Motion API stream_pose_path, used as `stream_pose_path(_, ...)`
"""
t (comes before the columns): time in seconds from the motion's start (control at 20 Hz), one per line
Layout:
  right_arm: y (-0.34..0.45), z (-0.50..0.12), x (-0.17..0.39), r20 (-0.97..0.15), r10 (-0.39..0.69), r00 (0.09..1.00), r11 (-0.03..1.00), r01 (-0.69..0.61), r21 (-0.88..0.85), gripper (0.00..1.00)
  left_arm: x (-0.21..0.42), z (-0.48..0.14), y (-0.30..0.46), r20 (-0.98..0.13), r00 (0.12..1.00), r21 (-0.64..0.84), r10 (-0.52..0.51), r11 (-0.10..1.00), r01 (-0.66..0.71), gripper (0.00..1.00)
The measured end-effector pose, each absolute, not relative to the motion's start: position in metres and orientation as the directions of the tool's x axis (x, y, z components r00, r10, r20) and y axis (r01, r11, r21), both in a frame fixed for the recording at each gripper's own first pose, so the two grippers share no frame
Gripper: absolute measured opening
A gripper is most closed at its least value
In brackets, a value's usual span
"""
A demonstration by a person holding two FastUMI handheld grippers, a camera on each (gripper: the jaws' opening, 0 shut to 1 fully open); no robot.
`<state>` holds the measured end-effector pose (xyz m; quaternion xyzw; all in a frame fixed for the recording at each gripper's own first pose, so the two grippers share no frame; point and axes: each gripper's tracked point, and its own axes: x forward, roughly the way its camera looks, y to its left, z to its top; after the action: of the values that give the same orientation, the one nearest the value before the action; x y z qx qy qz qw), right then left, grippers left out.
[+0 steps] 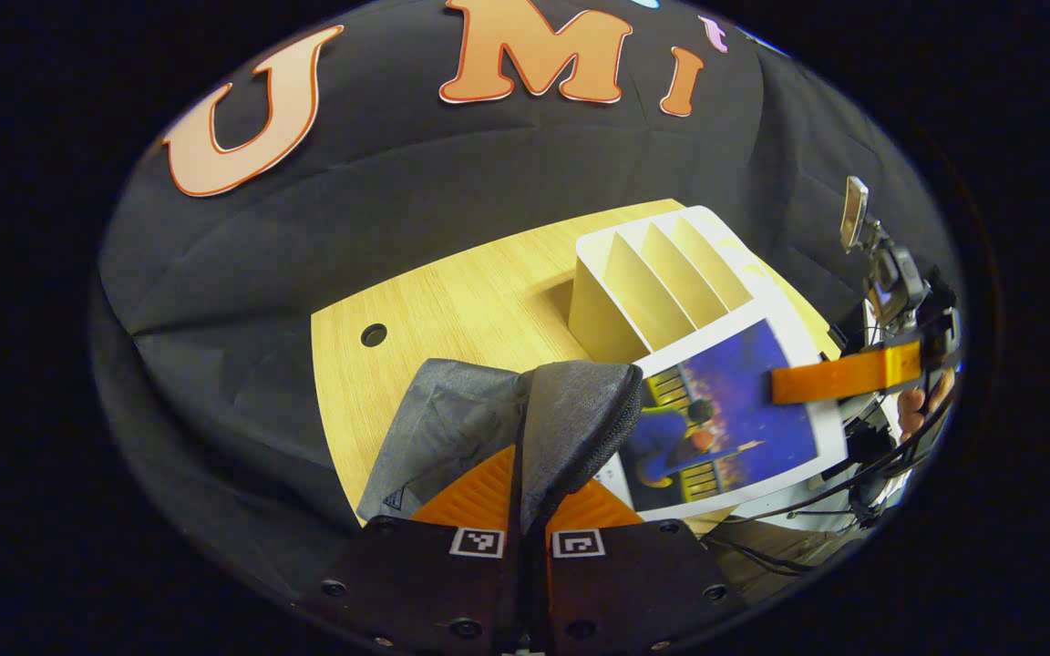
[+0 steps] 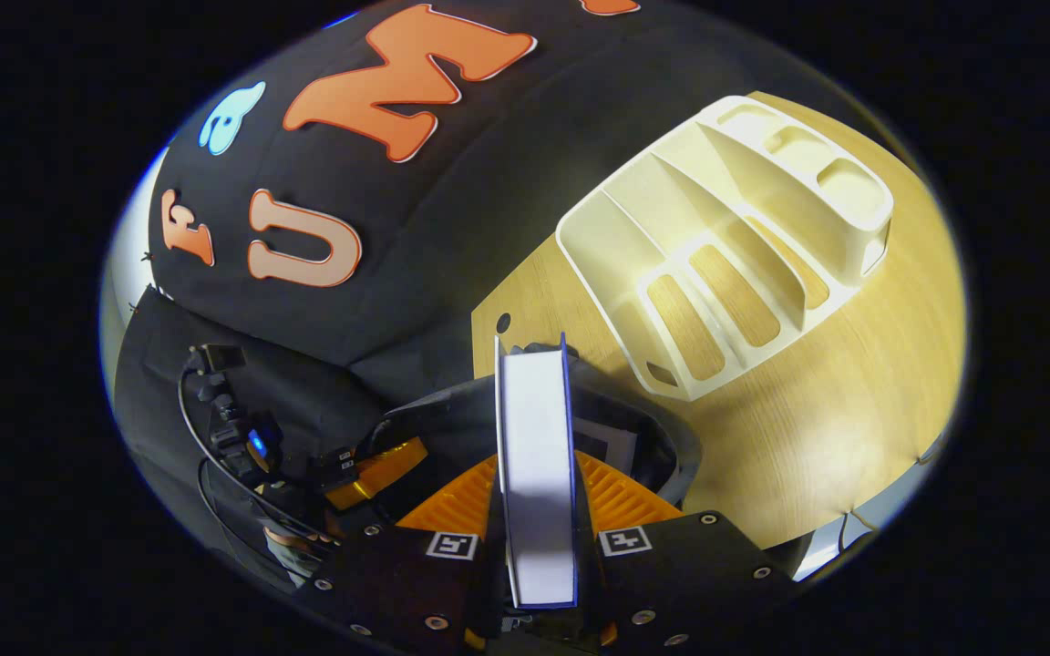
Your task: Open the schoolbag, grab two books from the bookshelf and put them into the schoolbag.
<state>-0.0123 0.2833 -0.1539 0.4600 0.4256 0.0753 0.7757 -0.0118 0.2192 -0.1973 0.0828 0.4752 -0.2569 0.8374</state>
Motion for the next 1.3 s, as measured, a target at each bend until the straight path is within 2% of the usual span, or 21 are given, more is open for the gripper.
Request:
stream_pose_path(0.15,0.300,-0.177,-0.003,-0.546,0.524,0.654,0.482,0.301,0.823,0.34,-0.010,-0.195,0.216,-0.837,0.421,-0.102,-0.350,0.855,0.509,0.05)
stream_pose_path(0.35,0.326,-0.208,0.002,-0.516,0.531,0.672,0.420,0.320,0.849,0.34,-0.012,-0.194,0.209,-0.830,0.423,-0.113,-0.363,0.853,0.510,0.05)
stream_pose_path(0.95,0.395,-0.254,0.034,-0.453,0.492,0.743,0.336,0.318,0.886,0.34,-0.018,-0.194,0.194,-0.805,0.445,-0.127,-0.392,0.847,0.516,0.05)
stream_pose_path(1.0,0.399,-0.259,0.034,-0.464,0.507,0.726,0.333,0.332,0.883,0.44,-0.019,-0.195,0.192,-0.806,0.442,-0.128,-0.394,0.845,0.519,0.05)
stream_pose_path(1.05,0.402,-0.262,0.031,-0.476,0.519,0.710,0.332,0.345,0.878,0.34,-0.018,-0.197,0.194,-0.808,0.440,-0.126,-0.391,0.845,0.520,0.05)
stream_pose_path(1.1,0.403,-0.266,0.029,-0.503,0.520,0.690,0.356,0.360,0.862,0.36,-0.018,-0.198,0.195,-0.809,0.441,-0.124,-0.388,0.846,0.518,0.05)
stream_pose_path(1.15,0.402,-0.268,0.019,-0.538,0.530,0.655,0.400,0.367,0.840,0.28,-0.019,-0.199,0.198,-0.811,0.443,-0.116,-0.382,0.847,0.519,0.05)
stream_pose_path(1.2,0.398,-0.272,0.008,-0.566,0.555,0.610,0.452,0.350,0.820,0.44,-0.017,-0.200,0.199,-0.813,0.447,-0.102,-0.372,0.848,0.521,0.05)
stream_pose_path(1.25,0.399,-0.271,-0.004,-0.583,0.573,0.576,0.494,0.325,0.806,0.67,-0.015,-0.201,0.203,-0.814,0.459,-0.085,-0.357,0.853,0.514,0.05)
stream_pose_path(1.3,0.393,-0.269,-0.012,-0.602,0.584,0.544,0.529,0.307,0.791,0.39,-0.015,-0.203,0.203,-0.814,0.463,-0.080,-0.350,0.857,0.508,0.05)
